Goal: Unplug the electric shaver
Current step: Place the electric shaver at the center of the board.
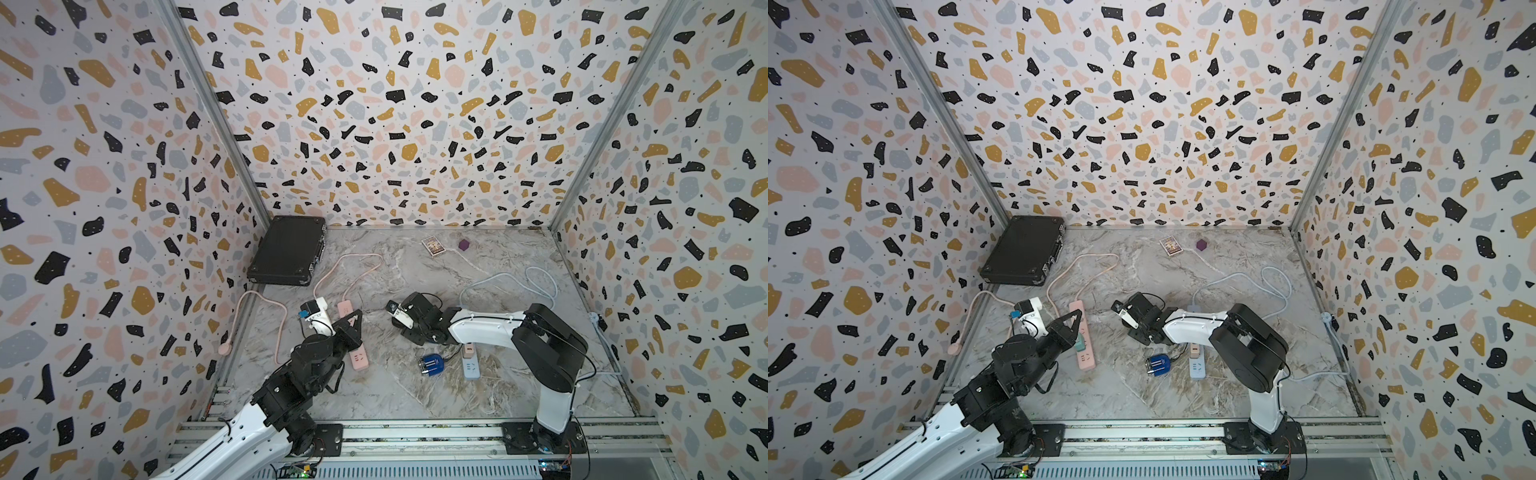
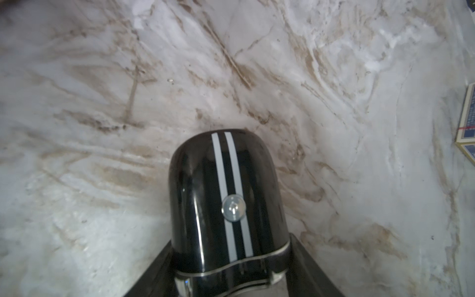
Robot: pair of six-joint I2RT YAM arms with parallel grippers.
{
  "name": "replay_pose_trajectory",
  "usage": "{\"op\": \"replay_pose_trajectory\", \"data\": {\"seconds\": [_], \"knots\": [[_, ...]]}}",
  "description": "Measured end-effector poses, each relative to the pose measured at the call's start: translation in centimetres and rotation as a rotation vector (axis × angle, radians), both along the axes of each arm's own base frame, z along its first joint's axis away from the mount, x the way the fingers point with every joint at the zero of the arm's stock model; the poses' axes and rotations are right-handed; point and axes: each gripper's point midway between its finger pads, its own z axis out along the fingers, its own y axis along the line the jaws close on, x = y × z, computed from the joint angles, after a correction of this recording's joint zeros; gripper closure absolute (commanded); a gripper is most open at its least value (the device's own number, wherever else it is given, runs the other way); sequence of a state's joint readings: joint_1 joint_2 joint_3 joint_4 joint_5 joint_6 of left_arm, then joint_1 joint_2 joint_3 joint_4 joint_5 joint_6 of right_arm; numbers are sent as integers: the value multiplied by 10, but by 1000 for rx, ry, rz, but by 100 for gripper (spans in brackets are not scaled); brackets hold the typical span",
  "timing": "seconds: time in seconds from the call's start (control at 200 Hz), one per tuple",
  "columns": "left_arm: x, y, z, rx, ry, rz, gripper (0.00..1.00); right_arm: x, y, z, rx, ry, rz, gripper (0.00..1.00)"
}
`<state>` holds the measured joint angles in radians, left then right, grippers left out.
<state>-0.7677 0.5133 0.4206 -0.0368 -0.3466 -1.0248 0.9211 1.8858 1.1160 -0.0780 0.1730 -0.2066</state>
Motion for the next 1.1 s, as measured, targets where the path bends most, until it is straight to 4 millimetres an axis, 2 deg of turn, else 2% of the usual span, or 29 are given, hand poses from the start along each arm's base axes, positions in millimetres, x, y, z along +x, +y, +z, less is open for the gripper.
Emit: {"op": "replay_pose_trajectory", "data": {"seconds": [0.295,0.39,0.481,0.631,0.916,1.101], "knots": [[-1,-1,-3,0,11,-7,100,16,8,-3,1,18,-20,75],[-1,-3,-6,3,19,-12,100,20,8,-3,5,23,-26,67],[0,-6,-7,2,25,-22,100,26,7,-3,7,28,-36,55],[-1,-11,-15,9,54,-46,100,33,3,-4,17,38,-53,44],[-3,-14,-17,-6,75,-60,100,28,6,-5,48,87,-29,33],[0,-20,-25,2,96,-76,99,18,9,-7,64,150,-5,30]]}}
